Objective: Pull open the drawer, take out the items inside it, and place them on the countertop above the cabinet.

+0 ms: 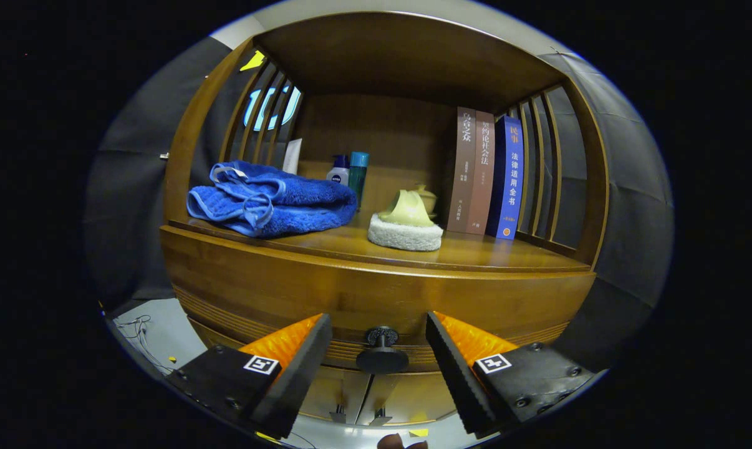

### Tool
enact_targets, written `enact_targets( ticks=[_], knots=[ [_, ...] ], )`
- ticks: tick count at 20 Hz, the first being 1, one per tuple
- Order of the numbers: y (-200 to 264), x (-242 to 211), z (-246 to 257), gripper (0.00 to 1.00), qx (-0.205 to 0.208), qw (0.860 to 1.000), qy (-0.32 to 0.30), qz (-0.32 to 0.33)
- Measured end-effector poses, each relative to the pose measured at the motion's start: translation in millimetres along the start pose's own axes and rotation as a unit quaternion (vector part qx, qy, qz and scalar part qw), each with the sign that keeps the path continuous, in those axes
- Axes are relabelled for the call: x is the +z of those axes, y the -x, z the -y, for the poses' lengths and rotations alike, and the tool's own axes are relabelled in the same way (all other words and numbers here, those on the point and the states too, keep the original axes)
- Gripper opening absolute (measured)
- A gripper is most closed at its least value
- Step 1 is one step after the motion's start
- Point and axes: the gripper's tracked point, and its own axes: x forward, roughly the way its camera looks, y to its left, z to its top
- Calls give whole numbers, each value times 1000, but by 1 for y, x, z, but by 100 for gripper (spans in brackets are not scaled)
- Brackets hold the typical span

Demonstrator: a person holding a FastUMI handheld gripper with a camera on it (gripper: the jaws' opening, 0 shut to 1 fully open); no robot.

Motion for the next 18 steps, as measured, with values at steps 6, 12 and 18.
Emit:
enact_targets(
  ticks=[6,12,18],
  knots=[
    [70,84,7,99,11,999,-18,49],
    [133,162,7,98,27,996,-42,71],
    [176,203,7,98,31,995,-49,77]
  ],
)
